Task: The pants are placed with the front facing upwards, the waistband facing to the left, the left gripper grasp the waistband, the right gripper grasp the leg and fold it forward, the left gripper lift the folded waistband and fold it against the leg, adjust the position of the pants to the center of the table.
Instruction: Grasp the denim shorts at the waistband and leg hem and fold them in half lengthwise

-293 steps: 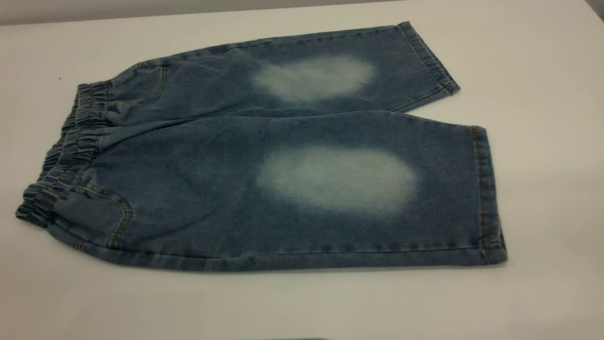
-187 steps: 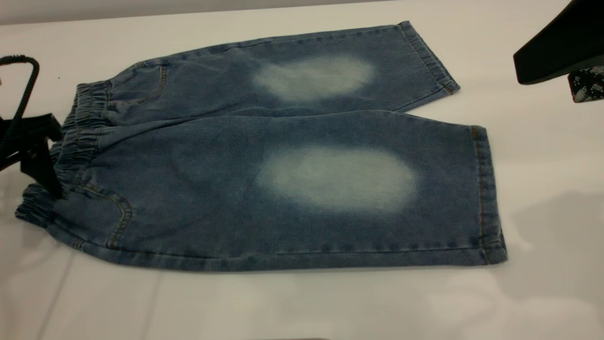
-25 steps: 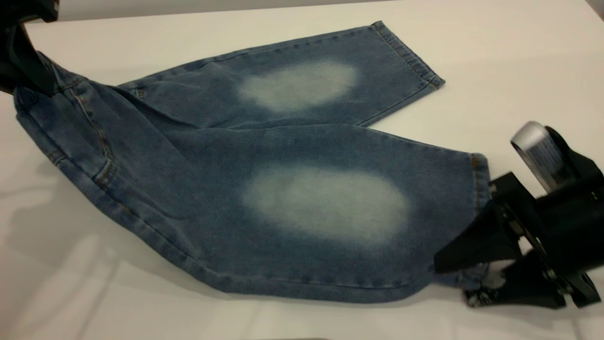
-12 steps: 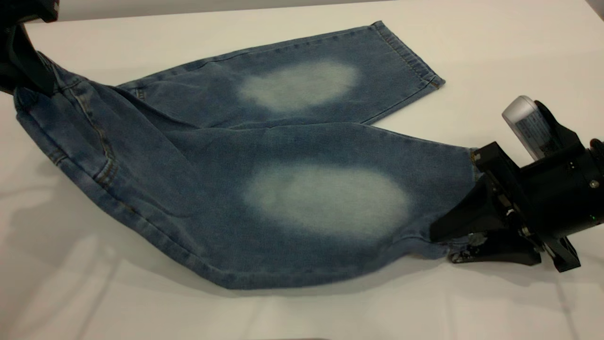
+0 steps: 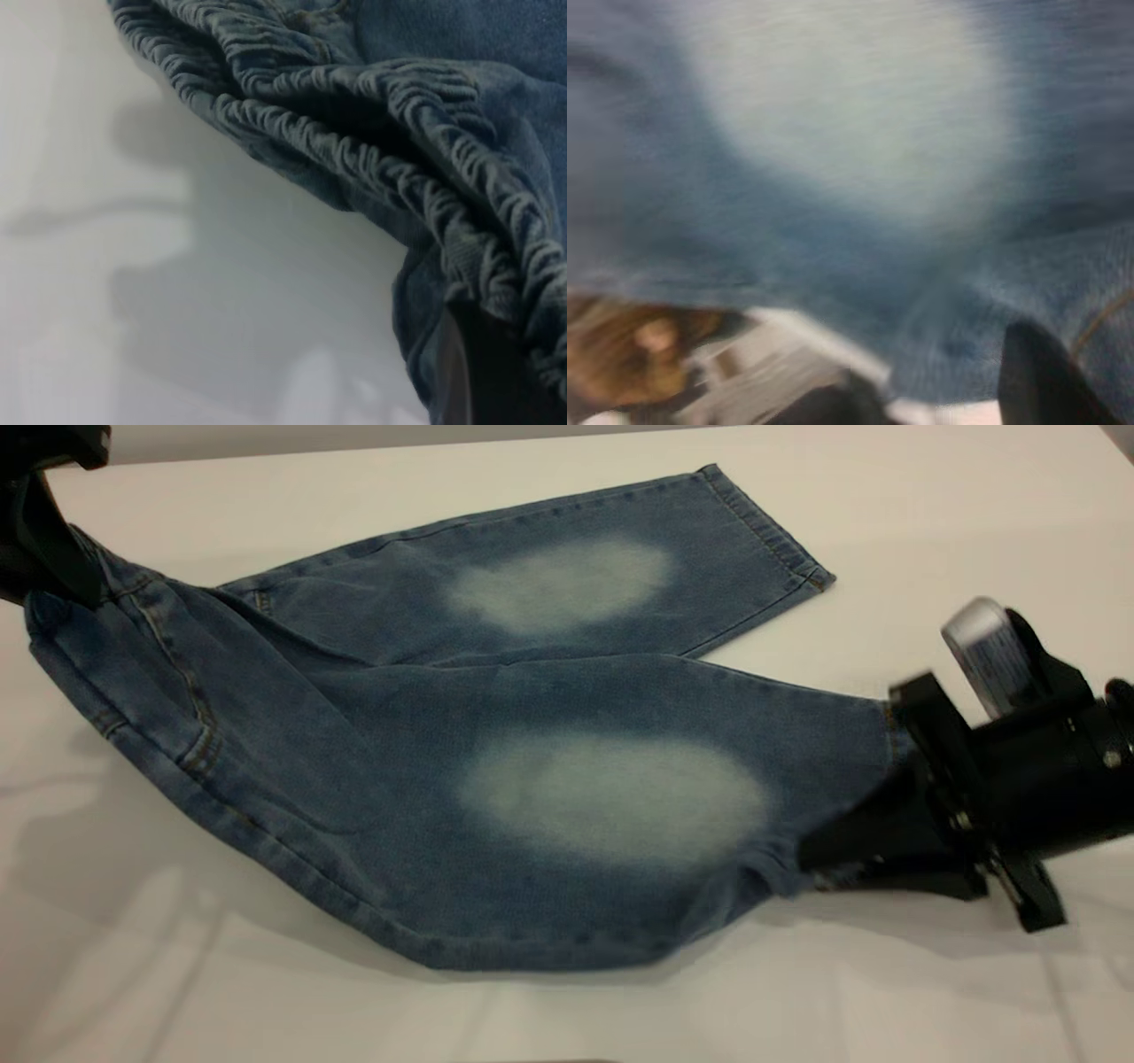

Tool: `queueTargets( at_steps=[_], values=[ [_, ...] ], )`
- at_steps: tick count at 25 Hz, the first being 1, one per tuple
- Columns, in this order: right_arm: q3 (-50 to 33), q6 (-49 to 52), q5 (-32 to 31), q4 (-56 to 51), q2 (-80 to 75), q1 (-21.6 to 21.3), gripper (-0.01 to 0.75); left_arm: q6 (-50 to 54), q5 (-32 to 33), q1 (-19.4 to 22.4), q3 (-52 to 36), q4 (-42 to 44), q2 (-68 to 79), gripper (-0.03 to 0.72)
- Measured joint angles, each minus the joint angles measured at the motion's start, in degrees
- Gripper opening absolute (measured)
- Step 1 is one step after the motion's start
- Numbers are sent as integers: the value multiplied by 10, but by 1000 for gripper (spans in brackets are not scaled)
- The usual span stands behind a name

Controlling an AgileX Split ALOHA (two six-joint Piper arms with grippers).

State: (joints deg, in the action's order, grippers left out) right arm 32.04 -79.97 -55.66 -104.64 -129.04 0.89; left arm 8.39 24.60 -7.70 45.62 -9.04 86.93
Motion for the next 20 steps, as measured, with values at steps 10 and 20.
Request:
queueTargets(
  at_steps=[10, 20],
  values=[
    [24, 112, -89, 0, 53, 0, 27, 7, 2, 0, 0, -20, 0, 72],
    [206, 276, -88, 13, 91, 0, 27, 51, -62, 0, 0, -124, 1, 72]
  ],
)
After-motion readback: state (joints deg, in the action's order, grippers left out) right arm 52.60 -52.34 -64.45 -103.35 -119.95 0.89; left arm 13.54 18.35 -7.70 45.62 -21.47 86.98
